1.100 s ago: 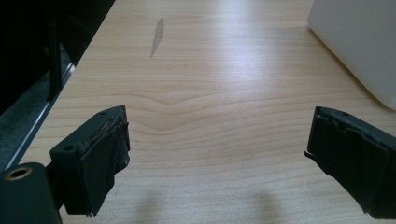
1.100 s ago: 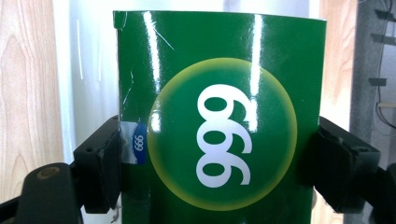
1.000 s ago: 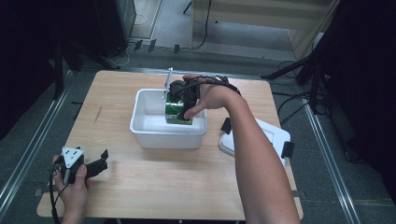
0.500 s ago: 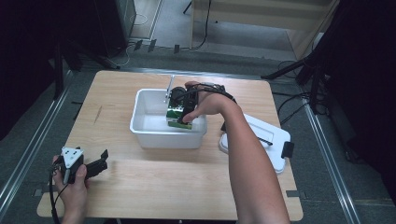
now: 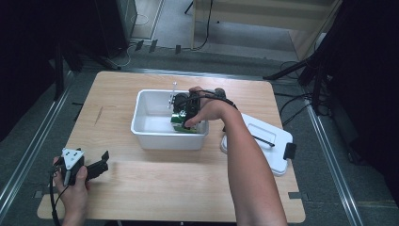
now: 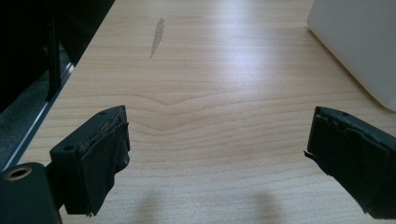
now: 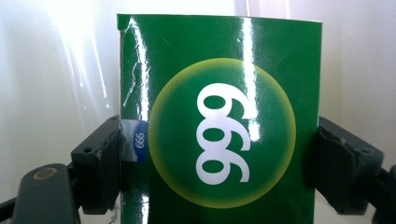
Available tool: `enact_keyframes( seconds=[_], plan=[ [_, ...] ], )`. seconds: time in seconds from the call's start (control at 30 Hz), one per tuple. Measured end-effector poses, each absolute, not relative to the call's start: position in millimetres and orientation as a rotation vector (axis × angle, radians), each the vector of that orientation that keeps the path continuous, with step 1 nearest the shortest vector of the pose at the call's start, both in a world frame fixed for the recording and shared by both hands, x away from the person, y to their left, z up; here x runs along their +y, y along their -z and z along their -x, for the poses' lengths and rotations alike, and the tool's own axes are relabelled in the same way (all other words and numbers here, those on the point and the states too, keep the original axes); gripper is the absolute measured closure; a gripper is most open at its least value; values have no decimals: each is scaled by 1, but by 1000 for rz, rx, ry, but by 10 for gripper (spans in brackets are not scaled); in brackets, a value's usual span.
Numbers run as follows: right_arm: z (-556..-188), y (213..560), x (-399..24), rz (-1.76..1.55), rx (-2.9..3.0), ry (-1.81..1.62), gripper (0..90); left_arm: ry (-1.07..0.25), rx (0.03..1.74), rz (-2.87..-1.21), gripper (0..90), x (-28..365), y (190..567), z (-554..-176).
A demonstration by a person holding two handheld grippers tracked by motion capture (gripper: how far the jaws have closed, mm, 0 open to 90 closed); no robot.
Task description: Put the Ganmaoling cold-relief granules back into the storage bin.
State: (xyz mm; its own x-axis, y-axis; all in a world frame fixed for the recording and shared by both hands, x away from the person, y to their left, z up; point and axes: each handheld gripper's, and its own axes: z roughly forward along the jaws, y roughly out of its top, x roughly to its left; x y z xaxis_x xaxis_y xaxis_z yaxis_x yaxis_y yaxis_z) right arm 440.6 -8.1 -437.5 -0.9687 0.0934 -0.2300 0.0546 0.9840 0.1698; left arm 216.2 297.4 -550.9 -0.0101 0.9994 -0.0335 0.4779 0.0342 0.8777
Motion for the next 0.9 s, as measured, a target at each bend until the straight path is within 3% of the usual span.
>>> enact_keyframes(
  seconds=[0.9],
  plan=[
    [-438,451,-13,-18,2894,-164,156,-909,1580,-1544,64,297,551,-216]
  ],
)
